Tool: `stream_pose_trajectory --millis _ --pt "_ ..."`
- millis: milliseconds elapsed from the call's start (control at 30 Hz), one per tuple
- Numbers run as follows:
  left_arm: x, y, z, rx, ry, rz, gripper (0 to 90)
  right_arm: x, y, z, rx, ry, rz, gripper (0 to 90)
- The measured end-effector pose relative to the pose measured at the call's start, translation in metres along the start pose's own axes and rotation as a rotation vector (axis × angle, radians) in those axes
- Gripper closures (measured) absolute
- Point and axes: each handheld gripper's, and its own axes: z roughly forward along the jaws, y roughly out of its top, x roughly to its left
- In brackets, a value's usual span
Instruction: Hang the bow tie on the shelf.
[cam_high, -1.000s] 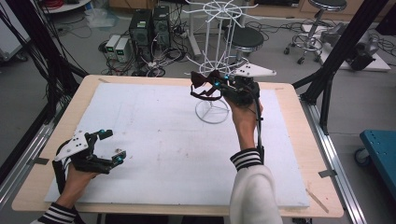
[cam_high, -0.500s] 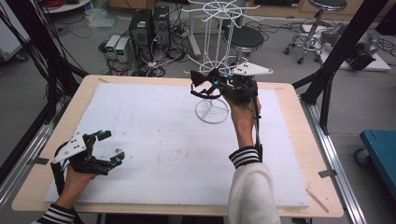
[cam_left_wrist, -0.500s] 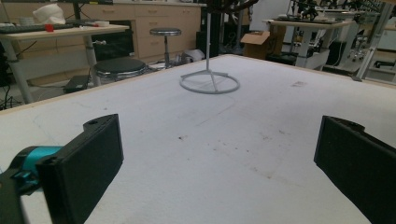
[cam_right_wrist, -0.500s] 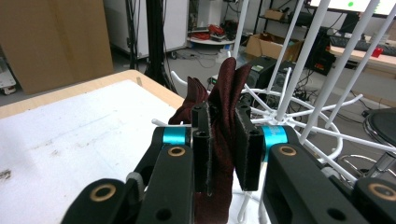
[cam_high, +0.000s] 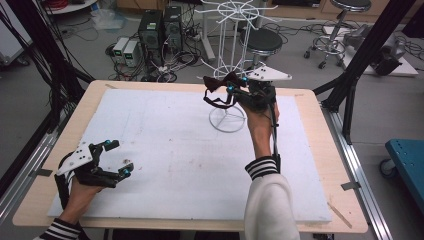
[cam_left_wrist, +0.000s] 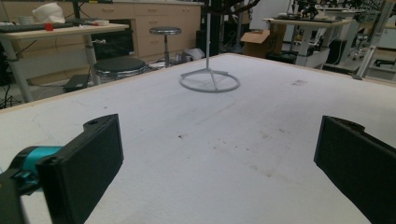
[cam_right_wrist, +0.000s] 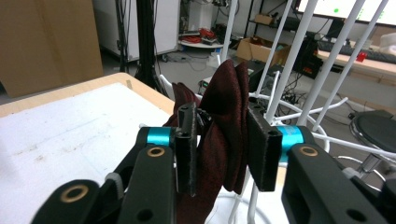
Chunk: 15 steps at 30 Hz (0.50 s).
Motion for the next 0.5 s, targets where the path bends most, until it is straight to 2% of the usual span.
stream_pose_trajectory --millis 100,267,367,500 --pt "-0.0001 -0.0001 0.0001 0.001 0.0 -0.001 1.8 -0.0003 0.0001 -0.0008 -0.001 -0.01 0.005 60.5" --pt "-0.0001 -0.0001 0.0001 0.001 0.0 -0.001 1.8 -0.0021 0.0001 -0.0029 -0.031 -0.054 0.01 51.1" --pt "0.0 -0.0001 0.0 -0.001 0.0 0.0 1.8 -0.0025 -0.0002 -0.0034 -0.023 -0.061 0.007 48.4" --pt "0.0001 -0.0004 -0.0006 -0.002 0.0 0.0 1.8 -0.0018 0.0003 -0.0057 -0.041 -0.086 0.026 34.6"
